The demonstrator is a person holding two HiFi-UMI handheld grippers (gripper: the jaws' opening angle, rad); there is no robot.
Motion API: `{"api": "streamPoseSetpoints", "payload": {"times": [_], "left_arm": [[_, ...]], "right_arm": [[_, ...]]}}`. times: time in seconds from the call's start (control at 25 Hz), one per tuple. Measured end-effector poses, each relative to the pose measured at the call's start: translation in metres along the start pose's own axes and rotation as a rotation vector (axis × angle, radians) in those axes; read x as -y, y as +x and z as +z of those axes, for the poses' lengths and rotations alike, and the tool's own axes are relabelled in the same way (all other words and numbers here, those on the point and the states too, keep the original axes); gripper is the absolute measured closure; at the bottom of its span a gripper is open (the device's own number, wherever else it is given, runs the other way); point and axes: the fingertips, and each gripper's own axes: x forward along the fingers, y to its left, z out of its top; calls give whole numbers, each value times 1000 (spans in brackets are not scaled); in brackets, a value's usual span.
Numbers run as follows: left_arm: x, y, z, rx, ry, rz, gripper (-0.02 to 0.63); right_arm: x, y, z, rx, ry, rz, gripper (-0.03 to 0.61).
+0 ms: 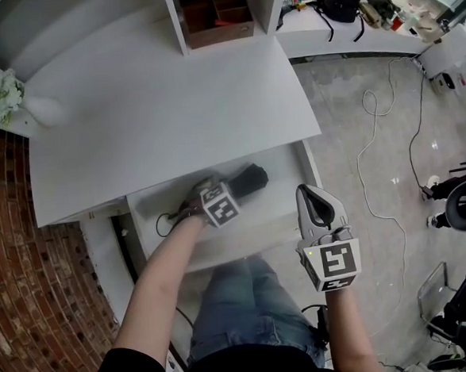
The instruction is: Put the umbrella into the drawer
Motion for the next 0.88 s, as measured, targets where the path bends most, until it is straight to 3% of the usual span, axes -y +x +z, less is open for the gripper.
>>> {"api": "streamPoseSetpoints", "payload": {"times": [0.12,0.24,0.6,0.88], "left_arm": [[0,-9,2,-1,-7,41,143],[2,-26,5,29,-20,82,117],[15,-92,17,127,7,179,114],[21,-146,33,237,-28,255,114]], "right_arm": [[-4,-3,5,6,-6,5,574],[-8,-5,14,19,-20,15,574],[-19,-17,43,63,-55,41,574],[-18,-30,56,58,-72,15,574]]}}
